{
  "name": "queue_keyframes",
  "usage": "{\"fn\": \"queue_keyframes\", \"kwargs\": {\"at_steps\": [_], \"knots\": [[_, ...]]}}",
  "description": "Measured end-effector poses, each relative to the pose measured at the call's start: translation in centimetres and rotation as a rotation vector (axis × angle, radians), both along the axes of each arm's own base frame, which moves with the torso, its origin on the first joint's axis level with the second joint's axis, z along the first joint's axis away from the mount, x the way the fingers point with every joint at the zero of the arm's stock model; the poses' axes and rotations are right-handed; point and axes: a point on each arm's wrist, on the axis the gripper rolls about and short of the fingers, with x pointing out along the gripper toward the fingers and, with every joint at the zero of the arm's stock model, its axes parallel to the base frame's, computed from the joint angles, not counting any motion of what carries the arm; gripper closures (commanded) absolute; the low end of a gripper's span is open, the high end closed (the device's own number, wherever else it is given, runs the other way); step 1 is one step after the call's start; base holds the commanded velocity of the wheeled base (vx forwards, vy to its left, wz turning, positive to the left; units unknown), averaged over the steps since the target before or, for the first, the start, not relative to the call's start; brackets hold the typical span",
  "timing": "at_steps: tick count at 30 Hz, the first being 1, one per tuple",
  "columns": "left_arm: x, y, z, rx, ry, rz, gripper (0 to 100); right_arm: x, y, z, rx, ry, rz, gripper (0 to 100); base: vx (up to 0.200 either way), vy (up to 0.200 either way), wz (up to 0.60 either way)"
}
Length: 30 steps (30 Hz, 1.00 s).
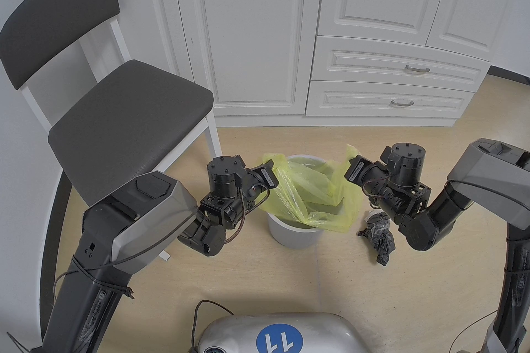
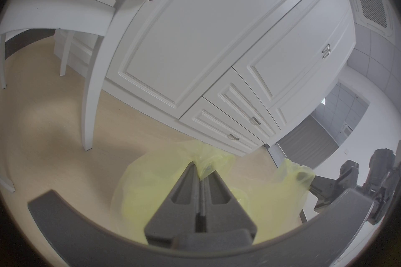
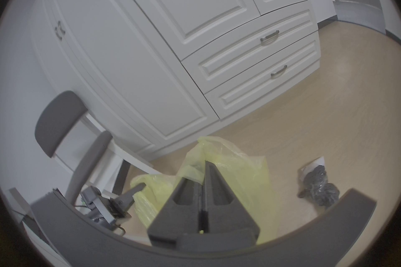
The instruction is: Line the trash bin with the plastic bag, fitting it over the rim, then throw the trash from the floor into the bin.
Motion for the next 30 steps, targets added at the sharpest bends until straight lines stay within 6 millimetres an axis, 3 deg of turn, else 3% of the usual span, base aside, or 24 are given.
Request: {"fn": "queue_keyframes", "kwargs": {"at_steps": [14,30], "knots": [[-0.4,1.2,0.9,0.058,-0.013,-0.032,100,-0.9,-2.0,-0.5,-0.258,0.121,-0.023,100,0.0,0.0,0.0],[-0.1,1.9,1.6,0.056,-0.024,-0.022,100,-2.9,-3.8,-3.0,-0.548,0.206,-0.018,100,0.0,0.0,0.0]]}}
